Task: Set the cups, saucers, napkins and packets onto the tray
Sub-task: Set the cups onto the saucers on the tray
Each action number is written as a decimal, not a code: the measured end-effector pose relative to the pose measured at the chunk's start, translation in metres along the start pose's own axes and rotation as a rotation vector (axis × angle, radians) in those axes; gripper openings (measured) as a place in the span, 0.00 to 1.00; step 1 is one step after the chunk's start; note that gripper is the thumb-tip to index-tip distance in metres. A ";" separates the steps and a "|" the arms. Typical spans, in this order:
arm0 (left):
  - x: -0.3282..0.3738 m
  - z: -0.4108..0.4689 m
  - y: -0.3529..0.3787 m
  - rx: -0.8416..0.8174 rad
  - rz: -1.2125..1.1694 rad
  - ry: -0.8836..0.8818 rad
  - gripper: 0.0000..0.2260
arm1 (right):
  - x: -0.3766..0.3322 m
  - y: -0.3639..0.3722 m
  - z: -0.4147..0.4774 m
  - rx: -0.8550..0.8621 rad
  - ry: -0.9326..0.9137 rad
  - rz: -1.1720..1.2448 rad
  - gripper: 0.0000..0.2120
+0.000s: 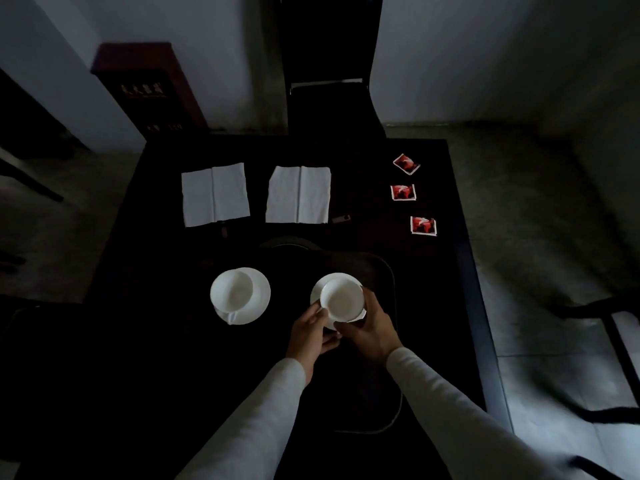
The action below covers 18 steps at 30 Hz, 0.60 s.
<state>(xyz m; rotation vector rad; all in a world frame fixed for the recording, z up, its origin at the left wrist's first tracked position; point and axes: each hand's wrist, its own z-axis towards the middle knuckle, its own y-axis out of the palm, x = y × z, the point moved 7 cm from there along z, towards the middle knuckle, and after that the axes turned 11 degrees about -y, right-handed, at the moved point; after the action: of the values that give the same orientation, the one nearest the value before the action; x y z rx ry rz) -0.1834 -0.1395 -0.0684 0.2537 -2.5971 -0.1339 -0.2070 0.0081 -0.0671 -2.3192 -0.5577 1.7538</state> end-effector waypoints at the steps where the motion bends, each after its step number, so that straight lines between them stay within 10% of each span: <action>1: 0.000 0.003 0.001 0.000 -0.002 0.000 0.10 | 0.002 -0.001 0.002 -0.003 0.004 0.006 0.39; 18: -0.001 0.021 0.003 0.007 0.015 0.042 0.11 | 0.016 0.003 0.010 -0.034 0.027 0.126 0.40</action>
<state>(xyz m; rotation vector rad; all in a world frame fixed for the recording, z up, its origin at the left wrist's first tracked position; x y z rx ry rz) -0.1934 -0.1357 -0.0868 0.2369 -2.5572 -0.1133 -0.2124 0.0113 -0.0854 -2.4470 -0.4488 1.7768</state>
